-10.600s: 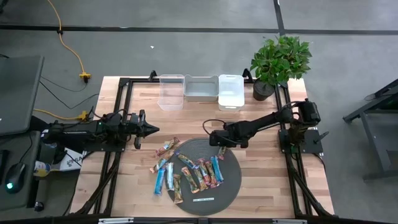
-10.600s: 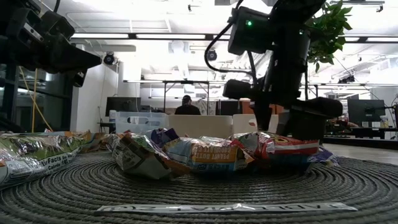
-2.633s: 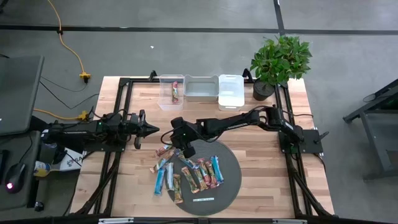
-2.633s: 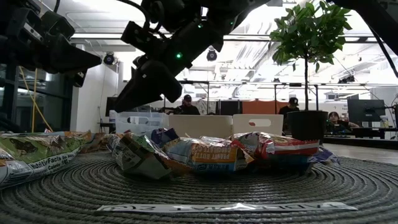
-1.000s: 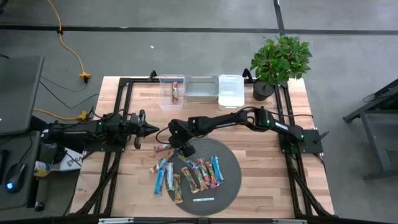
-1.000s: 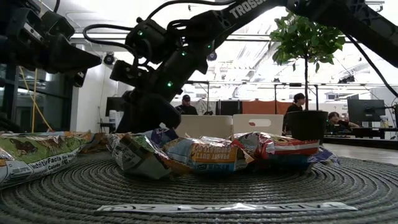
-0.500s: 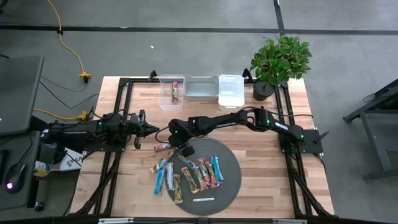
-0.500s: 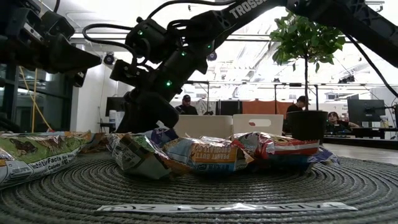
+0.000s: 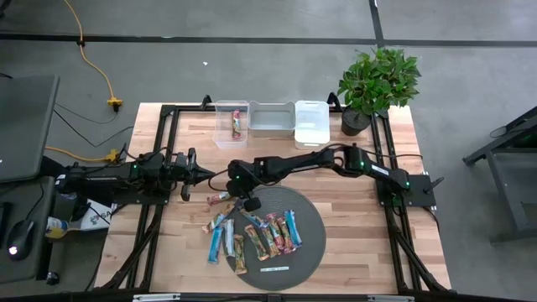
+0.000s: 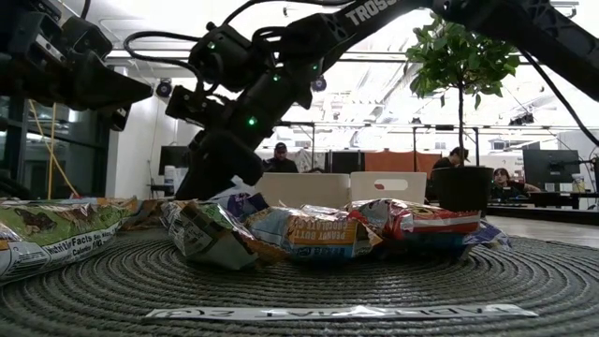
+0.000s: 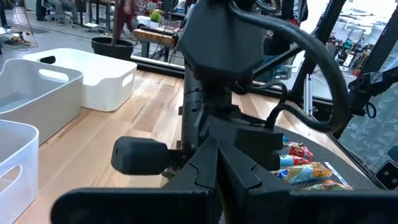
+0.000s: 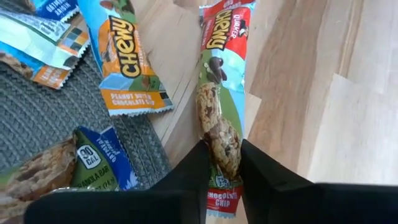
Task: Pick and place Granola Bars by type
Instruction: Put the red granola bar into the transparent bin
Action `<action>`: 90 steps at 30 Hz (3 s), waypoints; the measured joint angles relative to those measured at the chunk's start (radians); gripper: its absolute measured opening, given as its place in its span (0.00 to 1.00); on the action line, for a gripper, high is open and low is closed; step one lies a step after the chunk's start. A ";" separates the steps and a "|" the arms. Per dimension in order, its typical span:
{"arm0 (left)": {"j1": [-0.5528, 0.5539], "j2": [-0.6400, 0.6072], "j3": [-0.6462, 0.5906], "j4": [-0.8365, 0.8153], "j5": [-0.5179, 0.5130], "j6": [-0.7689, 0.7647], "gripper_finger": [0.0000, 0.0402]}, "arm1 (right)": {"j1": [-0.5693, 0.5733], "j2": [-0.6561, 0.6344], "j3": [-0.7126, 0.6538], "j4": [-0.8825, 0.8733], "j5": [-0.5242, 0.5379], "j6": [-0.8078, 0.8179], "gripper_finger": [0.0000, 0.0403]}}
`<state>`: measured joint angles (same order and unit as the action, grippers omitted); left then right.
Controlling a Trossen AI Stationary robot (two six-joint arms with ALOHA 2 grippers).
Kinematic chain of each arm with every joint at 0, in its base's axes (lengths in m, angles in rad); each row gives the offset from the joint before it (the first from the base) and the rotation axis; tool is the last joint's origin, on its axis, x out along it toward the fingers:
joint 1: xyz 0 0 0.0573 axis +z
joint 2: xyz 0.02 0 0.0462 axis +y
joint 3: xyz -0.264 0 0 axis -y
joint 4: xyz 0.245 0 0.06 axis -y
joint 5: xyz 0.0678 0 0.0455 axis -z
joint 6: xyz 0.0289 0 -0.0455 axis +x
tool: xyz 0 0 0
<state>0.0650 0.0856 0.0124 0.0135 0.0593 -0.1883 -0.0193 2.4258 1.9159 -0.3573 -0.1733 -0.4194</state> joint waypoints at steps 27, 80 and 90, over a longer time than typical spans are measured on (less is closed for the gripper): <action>0.000 0.000 0.000 0.000 0.000 0.000 0.00 | 0.093 -0.251 0.002 -0.083 -0.163 0.043 0.09; 0.000 0.000 0.000 0.000 0.000 0.000 0.00 | -0.224 -0.106 0.000 0.329 0.451 1.476 0.09; 0.000 0.000 0.000 0.000 0.000 0.000 0.00 | -0.264 -0.070 0.000 0.307 0.415 1.572 0.09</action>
<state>0.0650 0.0856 0.0120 0.0134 0.0589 -0.1885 -0.2837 2.3557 1.9163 -0.0506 0.2419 1.1526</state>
